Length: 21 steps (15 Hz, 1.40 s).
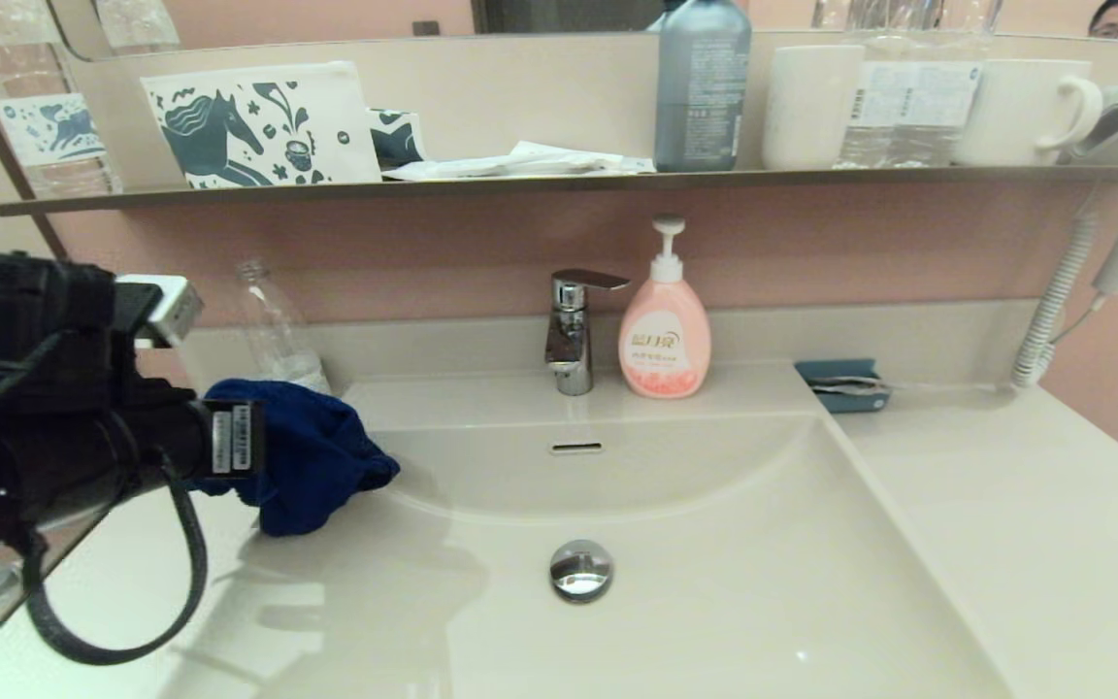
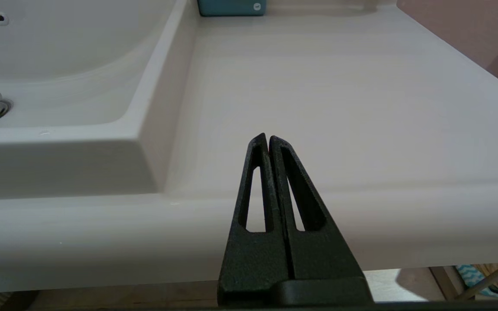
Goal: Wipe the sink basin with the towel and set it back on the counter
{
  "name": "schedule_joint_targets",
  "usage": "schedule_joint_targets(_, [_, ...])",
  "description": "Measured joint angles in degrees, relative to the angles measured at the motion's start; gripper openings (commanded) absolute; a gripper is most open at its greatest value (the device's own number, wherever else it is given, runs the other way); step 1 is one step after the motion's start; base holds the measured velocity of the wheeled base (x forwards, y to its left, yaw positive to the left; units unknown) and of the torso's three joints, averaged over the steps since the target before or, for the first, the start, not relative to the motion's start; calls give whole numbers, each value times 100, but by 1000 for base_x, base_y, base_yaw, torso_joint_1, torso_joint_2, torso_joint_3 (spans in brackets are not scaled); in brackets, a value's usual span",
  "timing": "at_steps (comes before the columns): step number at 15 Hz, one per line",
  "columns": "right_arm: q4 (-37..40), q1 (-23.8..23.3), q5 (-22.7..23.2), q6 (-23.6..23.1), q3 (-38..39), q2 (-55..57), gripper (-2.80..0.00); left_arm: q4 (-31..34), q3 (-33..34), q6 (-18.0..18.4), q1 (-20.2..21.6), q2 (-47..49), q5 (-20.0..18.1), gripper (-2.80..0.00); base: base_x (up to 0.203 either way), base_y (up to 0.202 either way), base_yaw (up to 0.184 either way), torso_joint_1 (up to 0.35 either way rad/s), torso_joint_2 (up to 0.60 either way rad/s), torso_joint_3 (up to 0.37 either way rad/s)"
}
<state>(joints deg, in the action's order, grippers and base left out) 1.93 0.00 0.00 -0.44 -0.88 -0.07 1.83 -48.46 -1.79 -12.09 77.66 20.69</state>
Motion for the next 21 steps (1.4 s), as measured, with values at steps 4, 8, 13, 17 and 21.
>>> schedule_joint_targets(4, [0, 0, 0, 0, 0, 0, -280, 847, -332, 31, 162, -407, 527, -280, 0, 0, 0, 0, 0, 0])
schedule_joint_targets(8, [0, 0, 0, 1, 0, 0, -280, 1591, -621, 209, 357, -688, 524, -280, 0, 0, 0, 0, 0, 0])
schedule_joint_targets(13, [-1, 0, 0, 2, 0, 0, -280, 1628, -818, 813, 1042, -716, 484, -280, 0, 0, 0, 0, 0, 0])
schedule_joint_targets(17, [0, 0, 0, 2, 0, 0, -280, 1649, -804, 1284, 1732, -660, -48, -280, 0, 0, 0, 0, 0, 0])
schedule_joint_targets(21, [0, 0, 0, 1, 0, 0, -280, 1644, -738, 1413, 2298, -539, -727, -280, 0, 0, 0, 0, 0, 0])
